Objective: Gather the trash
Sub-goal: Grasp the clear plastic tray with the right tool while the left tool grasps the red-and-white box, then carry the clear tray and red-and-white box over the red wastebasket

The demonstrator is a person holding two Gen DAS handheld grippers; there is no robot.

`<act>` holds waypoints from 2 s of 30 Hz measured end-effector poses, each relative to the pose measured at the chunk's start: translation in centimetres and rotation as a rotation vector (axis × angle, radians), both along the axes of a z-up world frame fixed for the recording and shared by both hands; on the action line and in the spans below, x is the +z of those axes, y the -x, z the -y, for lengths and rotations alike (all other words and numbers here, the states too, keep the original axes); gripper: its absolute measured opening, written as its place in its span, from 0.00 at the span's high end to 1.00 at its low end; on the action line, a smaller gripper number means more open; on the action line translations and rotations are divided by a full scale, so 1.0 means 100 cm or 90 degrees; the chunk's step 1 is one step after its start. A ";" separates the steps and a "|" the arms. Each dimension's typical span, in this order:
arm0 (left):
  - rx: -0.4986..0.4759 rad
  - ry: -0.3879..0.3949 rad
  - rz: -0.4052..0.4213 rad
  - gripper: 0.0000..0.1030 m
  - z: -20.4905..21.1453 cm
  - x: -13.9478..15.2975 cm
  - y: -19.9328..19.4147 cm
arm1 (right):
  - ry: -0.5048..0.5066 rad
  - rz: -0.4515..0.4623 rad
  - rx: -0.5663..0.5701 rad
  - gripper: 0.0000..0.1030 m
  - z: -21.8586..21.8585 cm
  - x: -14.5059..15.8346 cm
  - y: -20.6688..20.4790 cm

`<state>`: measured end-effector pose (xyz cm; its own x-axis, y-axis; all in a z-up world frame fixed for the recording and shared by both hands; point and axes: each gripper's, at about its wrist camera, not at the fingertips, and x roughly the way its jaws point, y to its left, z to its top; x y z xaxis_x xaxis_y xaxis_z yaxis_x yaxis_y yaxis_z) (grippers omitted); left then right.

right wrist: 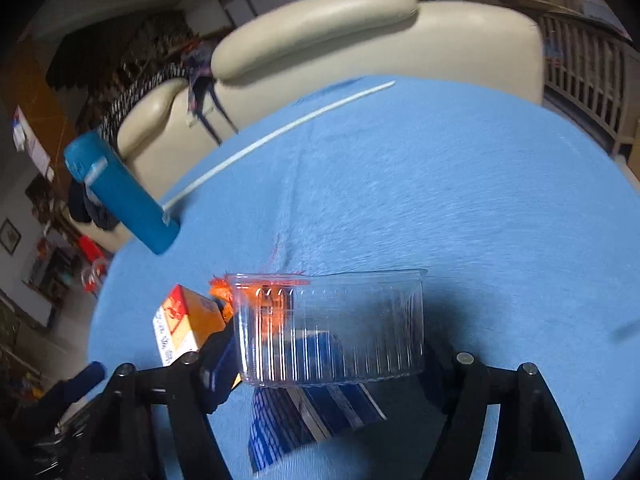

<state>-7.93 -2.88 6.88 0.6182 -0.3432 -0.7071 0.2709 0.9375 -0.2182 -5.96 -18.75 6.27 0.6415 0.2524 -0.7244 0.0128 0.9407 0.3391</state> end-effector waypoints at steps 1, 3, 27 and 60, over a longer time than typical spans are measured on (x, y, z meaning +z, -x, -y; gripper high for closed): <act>0.000 0.000 -0.001 0.28 0.006 0.001 -0.002 | -0.005 0.006 -0.007 0.26 0.003 0.004 0.004; 0.012 0.001 -0.006 0.28 0.019 0.002 -0.009 | -0.018 0.023 -0.023 0.26 0.015 0.015 0.023; 0.110 -0.011 -0.095 0.28 0.018 -0.029 -0.040 | -0.074 0.062 -0.060 0.26 0.041 0.038 0.115; 0.033 -0.079 -0.047 0.53 0.028 -0.010 0.006 | -0.049 0.028 -0.054 0.26 0.012 0.027 0.140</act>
